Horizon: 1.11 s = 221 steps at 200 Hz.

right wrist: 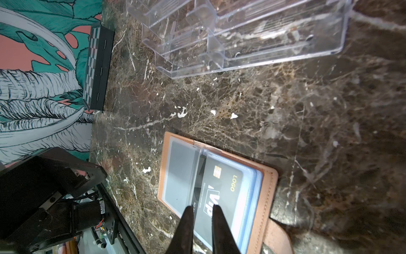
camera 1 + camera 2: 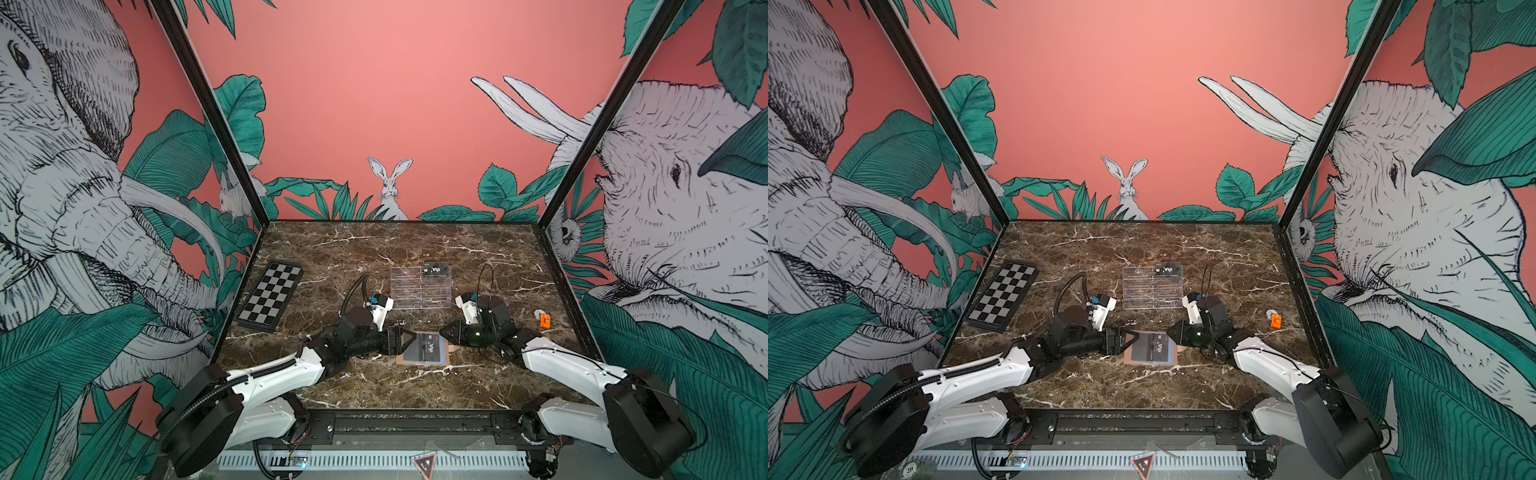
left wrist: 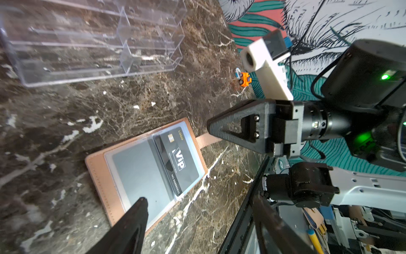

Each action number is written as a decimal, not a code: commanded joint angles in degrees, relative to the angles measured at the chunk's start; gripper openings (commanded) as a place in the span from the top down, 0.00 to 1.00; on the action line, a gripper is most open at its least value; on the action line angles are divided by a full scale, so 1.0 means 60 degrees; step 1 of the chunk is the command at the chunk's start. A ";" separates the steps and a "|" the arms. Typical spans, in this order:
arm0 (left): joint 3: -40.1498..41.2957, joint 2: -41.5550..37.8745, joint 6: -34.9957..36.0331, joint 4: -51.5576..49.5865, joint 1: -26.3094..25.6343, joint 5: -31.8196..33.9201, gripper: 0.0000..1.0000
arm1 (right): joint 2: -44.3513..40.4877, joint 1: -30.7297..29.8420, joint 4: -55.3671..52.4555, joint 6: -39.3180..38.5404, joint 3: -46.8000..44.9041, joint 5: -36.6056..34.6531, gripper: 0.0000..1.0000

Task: Take the credit cards out of the card holder
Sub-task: Take out the credit card from the card slot.

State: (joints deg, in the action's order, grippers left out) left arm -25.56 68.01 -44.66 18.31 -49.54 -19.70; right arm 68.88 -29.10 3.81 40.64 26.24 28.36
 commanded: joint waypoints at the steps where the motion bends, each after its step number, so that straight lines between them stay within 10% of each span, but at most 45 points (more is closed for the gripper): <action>1: -0.0099 0.0478 -0.0368 0.0401 -0.0226 -0.0179 0.30 | 0.0104 -0.0073 0.0449 -0.0017 -0.0038 0.0135 0.88; 221: -0.0066 0.3297 -0.2487 0.2801 -0.0478 -0.0672 0.52 | 0.1188 -0.0592 0.0963 -0.0128 -0.0381 -0.0551 0.95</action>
State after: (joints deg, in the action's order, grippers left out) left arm -25.67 87.37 -58.08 31.51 -52.10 -23.16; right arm 75.50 -32.21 7.29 40.29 24.47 25.69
